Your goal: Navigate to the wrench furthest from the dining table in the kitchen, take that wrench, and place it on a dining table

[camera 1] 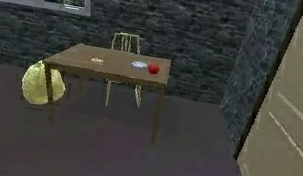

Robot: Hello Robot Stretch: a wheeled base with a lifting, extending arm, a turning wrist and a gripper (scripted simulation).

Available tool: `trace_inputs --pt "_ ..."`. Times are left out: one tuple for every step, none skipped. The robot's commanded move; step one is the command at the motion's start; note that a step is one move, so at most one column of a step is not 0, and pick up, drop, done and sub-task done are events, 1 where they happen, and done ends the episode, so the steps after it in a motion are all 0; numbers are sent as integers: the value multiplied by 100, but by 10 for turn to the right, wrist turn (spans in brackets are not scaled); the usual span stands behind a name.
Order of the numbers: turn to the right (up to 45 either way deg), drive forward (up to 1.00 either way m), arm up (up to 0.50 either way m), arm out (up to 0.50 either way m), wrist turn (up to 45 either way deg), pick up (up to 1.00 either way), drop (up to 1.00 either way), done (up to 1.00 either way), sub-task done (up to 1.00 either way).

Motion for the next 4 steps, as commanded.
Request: trace_inputs --pt "0 60 0 0 0 0 0 0 0" --pt "360 0 0 0 0 0 0 0 0" --pt "0 35 0 0 0 0 0 0 0" --pt "-450 0 0 0 0 0 0 0 0"
